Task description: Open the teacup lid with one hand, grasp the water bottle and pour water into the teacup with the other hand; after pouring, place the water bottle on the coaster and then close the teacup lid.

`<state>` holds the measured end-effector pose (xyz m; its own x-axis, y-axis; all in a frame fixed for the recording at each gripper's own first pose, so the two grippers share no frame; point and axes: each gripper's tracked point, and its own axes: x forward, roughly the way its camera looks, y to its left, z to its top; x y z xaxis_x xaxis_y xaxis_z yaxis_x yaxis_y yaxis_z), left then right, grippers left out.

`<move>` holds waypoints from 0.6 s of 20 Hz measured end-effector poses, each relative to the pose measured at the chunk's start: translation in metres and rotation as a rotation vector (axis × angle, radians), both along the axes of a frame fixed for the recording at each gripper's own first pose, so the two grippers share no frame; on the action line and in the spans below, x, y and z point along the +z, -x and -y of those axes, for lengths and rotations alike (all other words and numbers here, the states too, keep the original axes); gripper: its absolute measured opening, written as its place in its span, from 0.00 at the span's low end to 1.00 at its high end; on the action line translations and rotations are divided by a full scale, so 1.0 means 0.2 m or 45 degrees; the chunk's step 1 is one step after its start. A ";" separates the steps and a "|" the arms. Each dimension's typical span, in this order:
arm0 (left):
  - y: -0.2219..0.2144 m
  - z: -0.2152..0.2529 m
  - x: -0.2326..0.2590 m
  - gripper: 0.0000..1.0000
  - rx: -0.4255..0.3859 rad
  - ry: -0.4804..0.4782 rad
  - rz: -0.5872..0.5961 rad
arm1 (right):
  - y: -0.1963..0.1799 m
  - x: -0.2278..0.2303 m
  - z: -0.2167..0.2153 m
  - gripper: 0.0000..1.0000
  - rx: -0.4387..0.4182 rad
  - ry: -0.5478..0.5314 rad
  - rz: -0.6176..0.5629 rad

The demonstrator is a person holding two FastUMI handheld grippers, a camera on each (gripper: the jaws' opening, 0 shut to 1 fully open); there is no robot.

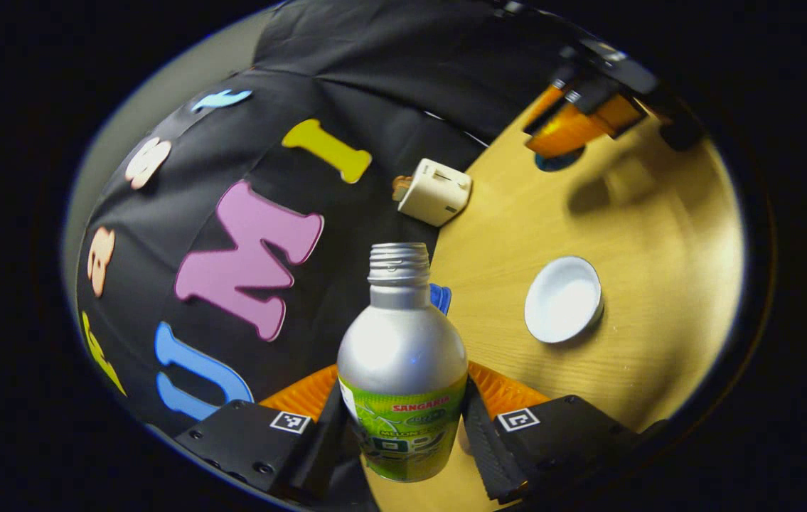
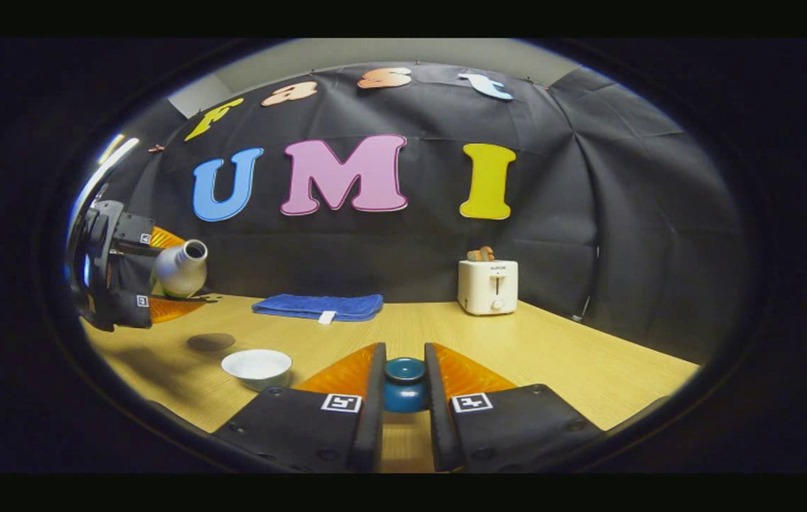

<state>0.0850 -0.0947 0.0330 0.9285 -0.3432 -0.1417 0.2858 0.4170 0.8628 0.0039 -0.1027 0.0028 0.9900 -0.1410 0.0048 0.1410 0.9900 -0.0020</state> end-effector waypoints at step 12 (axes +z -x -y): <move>-0.35 -0.29 0.05 0.79 0.146 1.253 -0.270 | 0.05 0.00 0.06 0.27 -0.121 0.004 0.001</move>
